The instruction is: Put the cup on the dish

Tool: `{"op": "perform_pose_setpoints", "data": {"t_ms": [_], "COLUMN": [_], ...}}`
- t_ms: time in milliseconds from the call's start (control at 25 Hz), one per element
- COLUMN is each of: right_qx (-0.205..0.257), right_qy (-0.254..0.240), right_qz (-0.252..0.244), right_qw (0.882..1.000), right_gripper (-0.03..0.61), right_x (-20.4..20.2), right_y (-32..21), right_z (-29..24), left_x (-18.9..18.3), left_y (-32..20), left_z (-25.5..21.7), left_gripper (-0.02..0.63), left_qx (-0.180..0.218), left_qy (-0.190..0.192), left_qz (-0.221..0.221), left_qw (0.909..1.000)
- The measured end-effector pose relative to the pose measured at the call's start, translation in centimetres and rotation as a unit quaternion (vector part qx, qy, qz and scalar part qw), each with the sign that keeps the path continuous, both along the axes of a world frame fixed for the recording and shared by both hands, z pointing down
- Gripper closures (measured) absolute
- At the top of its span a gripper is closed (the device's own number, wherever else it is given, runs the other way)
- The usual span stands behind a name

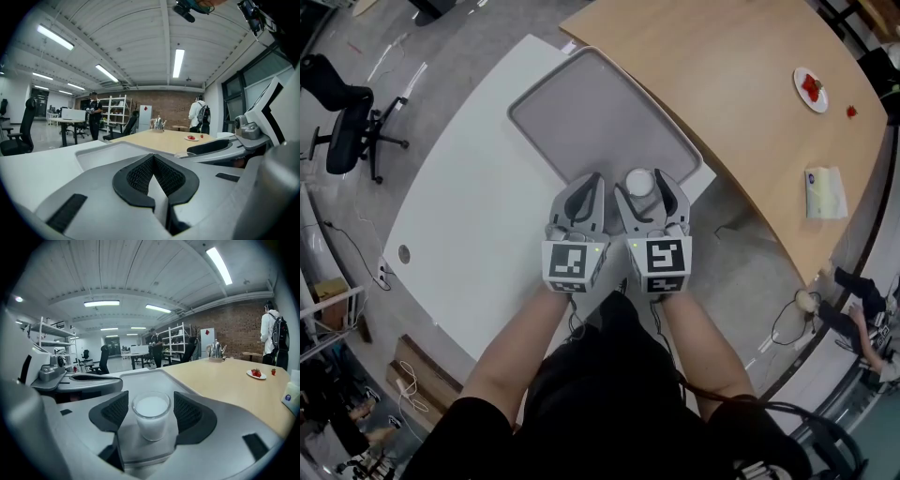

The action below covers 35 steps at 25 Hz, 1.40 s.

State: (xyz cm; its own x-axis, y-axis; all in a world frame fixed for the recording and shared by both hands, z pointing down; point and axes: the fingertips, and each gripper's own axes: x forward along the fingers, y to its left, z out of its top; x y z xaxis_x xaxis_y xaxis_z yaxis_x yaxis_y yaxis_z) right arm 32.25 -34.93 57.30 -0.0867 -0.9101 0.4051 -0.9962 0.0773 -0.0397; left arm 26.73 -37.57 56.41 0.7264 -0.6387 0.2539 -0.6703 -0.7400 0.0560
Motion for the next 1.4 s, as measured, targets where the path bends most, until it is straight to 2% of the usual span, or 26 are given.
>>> {"op": "perform_pose_setpoints", "data": {"t_ms": [240,320,360,440,560,840,1000,1400], "right_qx": [0.048,0.064,0.071,0.087,0.106,0.138,0.147,0.149], "right_qy": [-0.001,-0.001,0.002,0.01,0.017,0.007,-0.003,-0.011], "right_qz": [0.002,0.005,0.005,0.005,-0.005,-0.042,-0.064,-0.094], "right_qw": [0.999,0.998,0.997,0.996,0.994,0.99,0.987,0.984], "right_gripper": [0.331,0.423,0.434,0.505,0.549,0.565,0.565,0.566], "right_x": [-2.1,-3.6,-4.5,-6.7,-10.6,-20.1,-25.0,-32.0], "right_y": [2.8,4.1,4.8,6.3,8.7,16.2,19.7,25.7], "right_z": [-6.6,-9.0,-10.2,-12.7,-16.4,-22.1,-23.6,-24.9], "left_x": [-3.0,-4.8,-5.8,-8.1,-11.6,-18.9,-24.0,-33.2], "left_y": [2.5,3.8,4.5,5.9,8.5,16.8,21.1,27.4], "left_z": [-5.5,-7.6,-8.6,-10.5,-13.6,-20.2,-22.1,-23.6], "left_gripper": [0.606,0.606,0.606,0.606,0.606,0.606,0.606,0.606], "left_qx": [0.016,0.032,0.033,0.031,0.038,0.058,0.063,0.066], "left_qy": [0.012,0.007,0.009,0.019,0.03,0.055,0.065,0.074], "left_qz": [-0.01,-0.013,-0.016,-0.023,-0.029,-0.025,-0.039,-0.077], "left_qw": [0.9997,0.9994,0.9993,0.9991,0.9984,0.9965,0.9951,0.9921]}}
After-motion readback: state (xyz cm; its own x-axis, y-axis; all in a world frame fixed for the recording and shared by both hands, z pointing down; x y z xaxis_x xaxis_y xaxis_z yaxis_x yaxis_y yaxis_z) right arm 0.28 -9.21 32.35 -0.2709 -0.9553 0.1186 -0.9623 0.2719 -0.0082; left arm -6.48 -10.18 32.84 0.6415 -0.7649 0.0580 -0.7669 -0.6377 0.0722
